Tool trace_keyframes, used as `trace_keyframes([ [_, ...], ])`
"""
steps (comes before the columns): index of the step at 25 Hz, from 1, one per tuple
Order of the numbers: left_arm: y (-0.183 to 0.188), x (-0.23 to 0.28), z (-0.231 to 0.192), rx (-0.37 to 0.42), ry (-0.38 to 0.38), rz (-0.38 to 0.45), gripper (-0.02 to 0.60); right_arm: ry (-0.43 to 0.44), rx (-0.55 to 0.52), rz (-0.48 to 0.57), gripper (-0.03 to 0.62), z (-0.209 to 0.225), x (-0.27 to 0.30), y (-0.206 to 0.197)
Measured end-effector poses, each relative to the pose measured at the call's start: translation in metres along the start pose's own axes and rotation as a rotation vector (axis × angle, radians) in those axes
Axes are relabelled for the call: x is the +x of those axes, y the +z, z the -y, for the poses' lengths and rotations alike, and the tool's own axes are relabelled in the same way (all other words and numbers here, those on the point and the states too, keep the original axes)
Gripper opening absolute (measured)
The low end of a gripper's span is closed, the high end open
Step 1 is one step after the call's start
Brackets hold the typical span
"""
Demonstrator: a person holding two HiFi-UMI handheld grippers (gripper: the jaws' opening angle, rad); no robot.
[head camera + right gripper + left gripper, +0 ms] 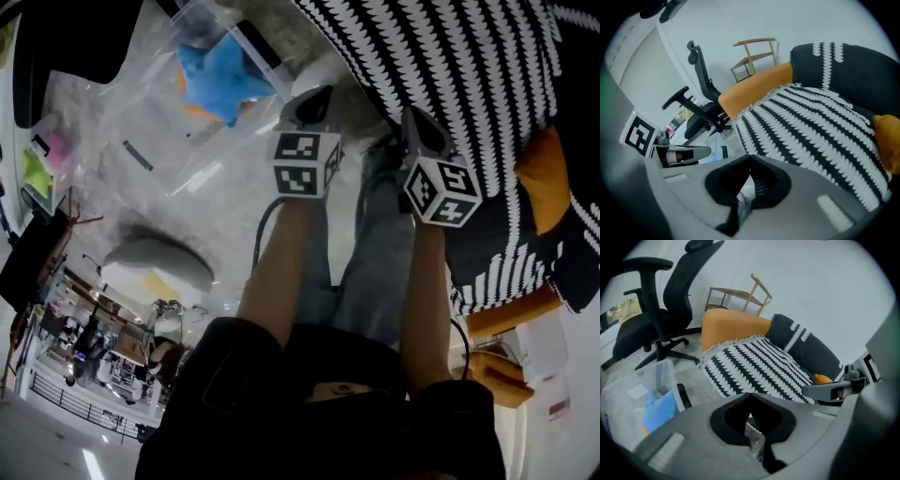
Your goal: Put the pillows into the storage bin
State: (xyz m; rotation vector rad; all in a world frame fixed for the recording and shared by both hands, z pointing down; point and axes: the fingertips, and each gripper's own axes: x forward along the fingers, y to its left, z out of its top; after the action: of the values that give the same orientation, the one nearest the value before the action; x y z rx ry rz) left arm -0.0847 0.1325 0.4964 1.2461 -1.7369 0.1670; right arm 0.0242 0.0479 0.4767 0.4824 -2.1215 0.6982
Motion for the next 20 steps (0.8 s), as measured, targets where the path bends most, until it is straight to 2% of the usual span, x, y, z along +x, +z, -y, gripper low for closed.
trace_keyframes([
  [5,0.016,0.03,0.079,0.111,-0.077,-0.025,0.009,-0.096,0.123,0.056,0.003,0.076,-0.046,-0.001],
  [11,0.014,0.067,0.169,0.255,-0.172,-0.072,0.01,-0.195,0.26,0.117,0.003,0.152,-0.091,-0.031],
  [15,0.014,0.085,0.215,0.305,-0.221,-0.089,0.01,-0.257,0.338,0.149,0.003,0.193,-0.117,-0.047],
  [20,-0.003,0.109,0.29,0.367,-0.29,-0.109,0.011,-0.344,0.416,0.202,0.003,0.261,-0.163,-0.076],
])
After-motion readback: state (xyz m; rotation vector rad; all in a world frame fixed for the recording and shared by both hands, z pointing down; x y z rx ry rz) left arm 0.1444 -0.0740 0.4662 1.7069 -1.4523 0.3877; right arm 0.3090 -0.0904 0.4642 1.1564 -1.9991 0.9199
